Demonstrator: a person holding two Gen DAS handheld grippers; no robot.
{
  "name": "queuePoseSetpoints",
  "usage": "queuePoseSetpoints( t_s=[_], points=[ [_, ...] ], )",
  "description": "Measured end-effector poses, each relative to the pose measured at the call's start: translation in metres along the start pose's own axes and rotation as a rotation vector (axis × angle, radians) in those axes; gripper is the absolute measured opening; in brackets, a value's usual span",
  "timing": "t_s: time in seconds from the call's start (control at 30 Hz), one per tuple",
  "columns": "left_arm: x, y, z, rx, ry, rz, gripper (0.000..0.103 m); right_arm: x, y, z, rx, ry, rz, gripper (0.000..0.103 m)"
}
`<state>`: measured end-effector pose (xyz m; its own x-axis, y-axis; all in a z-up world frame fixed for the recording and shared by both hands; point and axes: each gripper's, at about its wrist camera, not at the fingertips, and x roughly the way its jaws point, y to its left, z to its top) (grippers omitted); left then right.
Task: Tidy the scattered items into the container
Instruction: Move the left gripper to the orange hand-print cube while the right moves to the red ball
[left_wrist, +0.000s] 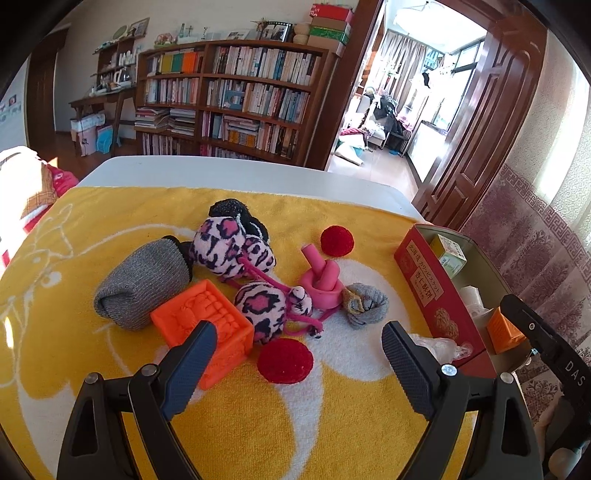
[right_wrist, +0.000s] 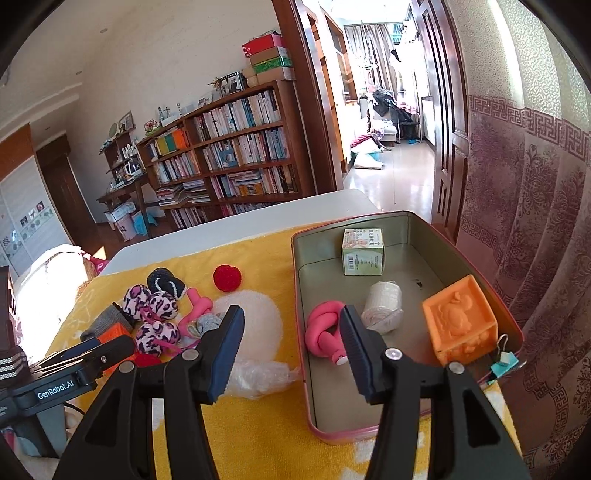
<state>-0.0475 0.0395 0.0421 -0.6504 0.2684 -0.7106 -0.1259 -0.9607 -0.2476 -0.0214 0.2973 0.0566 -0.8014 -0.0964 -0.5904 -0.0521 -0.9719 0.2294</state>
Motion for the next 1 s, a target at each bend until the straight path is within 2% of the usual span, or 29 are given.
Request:
queuePoseSetpoints(
  t_s=[0.17, 0.5, 0.7, 0.8, 1.0],
  points=[
    [-0.002, 0.022, -0.003, -0.019, 0.002, 0.023, 0.093, 0.004, 0.014, -0.001, 0.01, 0.036, 0.082, 0.058],
    [-0.006, 0.071, -0.013, -0.068, 0.023, 0.059, 0.093, 0.02, 0.055, -0.006, -0.06, 0.1, 0.127, 0.058],
    [0.005, 0.078, -0.009, -0.085, 0.063, 0.031, 0.093, 0.027, 0.074, -0.011, -0.091, 0.121, 0.139, 0.058],
    [0.01, 0.071, -0.005, -0.045, 0.056, -0.001, 0.093, 0.031, 0.079, -0.013, -0.097, 0.132, 0.147, 0.058],
    [0.03, 0.063, 0.002, 0.108, 0.082, -0.056, 0.093, 0.039, 0.082, -0.019, -0.101, 0.156, 0.151, 0.063]
  ],
)
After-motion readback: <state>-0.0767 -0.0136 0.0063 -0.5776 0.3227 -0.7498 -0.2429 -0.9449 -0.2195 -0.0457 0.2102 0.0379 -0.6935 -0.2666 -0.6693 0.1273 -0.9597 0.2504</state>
